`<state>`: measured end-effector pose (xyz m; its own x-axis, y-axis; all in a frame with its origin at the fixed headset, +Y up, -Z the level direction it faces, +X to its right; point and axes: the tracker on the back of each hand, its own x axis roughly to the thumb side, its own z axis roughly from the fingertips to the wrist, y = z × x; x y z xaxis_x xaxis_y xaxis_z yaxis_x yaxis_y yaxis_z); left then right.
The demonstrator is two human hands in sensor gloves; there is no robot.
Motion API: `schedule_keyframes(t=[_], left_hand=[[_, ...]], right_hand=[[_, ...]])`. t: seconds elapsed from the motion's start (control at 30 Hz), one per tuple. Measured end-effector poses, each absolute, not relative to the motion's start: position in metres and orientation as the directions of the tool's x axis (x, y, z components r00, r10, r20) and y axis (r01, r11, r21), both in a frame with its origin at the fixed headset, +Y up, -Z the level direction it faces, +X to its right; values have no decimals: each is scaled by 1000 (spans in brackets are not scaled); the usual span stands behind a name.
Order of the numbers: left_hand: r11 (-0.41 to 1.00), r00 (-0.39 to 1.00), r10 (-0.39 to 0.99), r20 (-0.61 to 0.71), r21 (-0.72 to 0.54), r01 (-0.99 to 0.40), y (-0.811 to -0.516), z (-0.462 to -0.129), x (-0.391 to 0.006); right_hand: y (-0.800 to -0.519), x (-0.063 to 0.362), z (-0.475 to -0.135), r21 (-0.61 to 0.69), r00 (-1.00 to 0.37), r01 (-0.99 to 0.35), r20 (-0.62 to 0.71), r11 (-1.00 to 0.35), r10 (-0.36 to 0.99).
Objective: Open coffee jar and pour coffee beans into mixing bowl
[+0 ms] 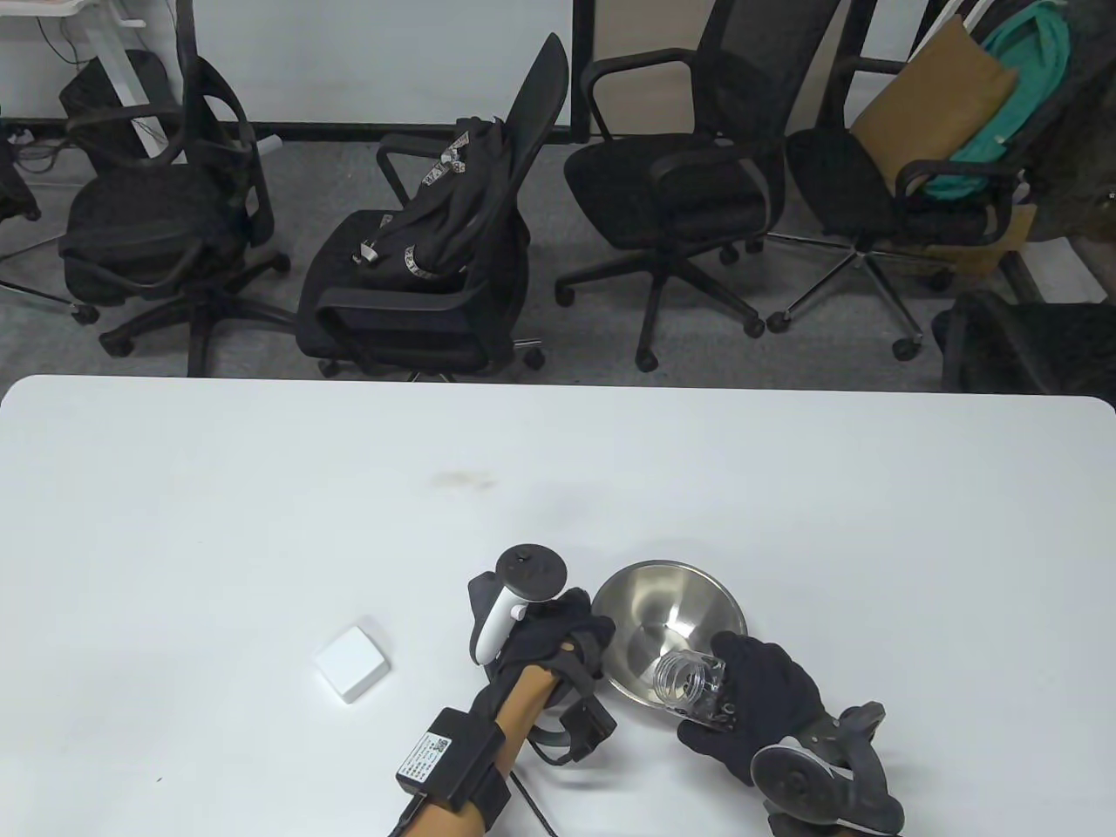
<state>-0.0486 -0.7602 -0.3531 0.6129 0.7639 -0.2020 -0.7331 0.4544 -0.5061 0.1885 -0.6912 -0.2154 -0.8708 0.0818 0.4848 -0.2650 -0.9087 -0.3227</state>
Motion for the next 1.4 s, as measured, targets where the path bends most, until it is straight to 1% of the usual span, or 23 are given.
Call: schedule_keyframes(t=[0.07,0.2,0.47,0.67,0.8,0.83,1.0,1.13,1.4], left_hand=[[458,609,769,-194,-497,-737,-759,-352,-50],[521,643,748,-163,-455,-722,-752,-347,-58],[627,717,692,-80,-427,-652,-726,-327,-94],[641,727,684,-61,-424,-640,-728,-312,-113],[635,715,698,-41,-427,-644,-737,-303,-116],[631,720,693,-43,-448,-634,-739,-302,-116],[639,725,689,-15,-460,-617,-737,-300,-112],[639,723,691,-4,-463,-614,-735,-300,-111],[634,713,702,2,-459,-623,-734,-299,-114]], right_hand=[[-691,189,-215,-326,-871,-269,485,-906,84],[-687,192,-215,-338,-872,-282,481,-898,92],[-684,198,-216,-351,-880,-290,463,-890,104],[-684,199,-217,-354,-889,-273,449,-895,93],[-684,202,-220,-330,-896,-262,432,-907,101],[-684,202,-221,-326,-900,-250,426,-912,94],[-680,202,-223,-310,-910,-205,410,-928,64],[-678,197,-227,-300,-916,-125,402,-946,-7],[-675,177,-233,-314,-877,122,409,-941,-250]])
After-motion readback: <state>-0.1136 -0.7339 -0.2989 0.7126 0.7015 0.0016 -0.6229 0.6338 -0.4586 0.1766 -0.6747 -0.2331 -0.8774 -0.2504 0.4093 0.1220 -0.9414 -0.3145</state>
